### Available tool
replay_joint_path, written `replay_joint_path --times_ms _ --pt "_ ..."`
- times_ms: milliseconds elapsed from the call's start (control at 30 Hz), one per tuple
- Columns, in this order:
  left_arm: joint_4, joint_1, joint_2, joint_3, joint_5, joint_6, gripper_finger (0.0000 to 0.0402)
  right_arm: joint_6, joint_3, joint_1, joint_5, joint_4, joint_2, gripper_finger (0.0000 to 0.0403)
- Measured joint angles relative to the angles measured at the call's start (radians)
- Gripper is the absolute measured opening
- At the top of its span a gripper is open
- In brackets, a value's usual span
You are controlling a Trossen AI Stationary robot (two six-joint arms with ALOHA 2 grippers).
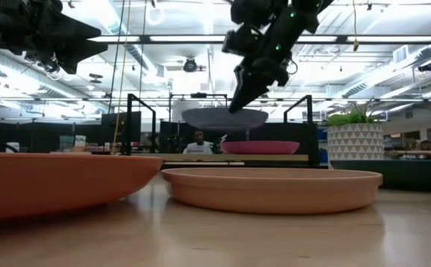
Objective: Place and stack plates onto a shelf
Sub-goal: Stack the blue plate on top of the pink plate on the shelf
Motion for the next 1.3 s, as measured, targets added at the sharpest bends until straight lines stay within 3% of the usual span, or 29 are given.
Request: replay_joint_path --times_ms 467,1300 --pt "-0.003 0.0 0.0 0.0 0.0 0.0 0.0197 0.205 0.0 -0.154 0.003 0.0 0.001 0.0018" --pt "-0.004 0.0 0.0 0.0 0.0 -0.008 0.0197 0.252 0.0 -0.165 -0.01 -0.089 0.001 0.0029"
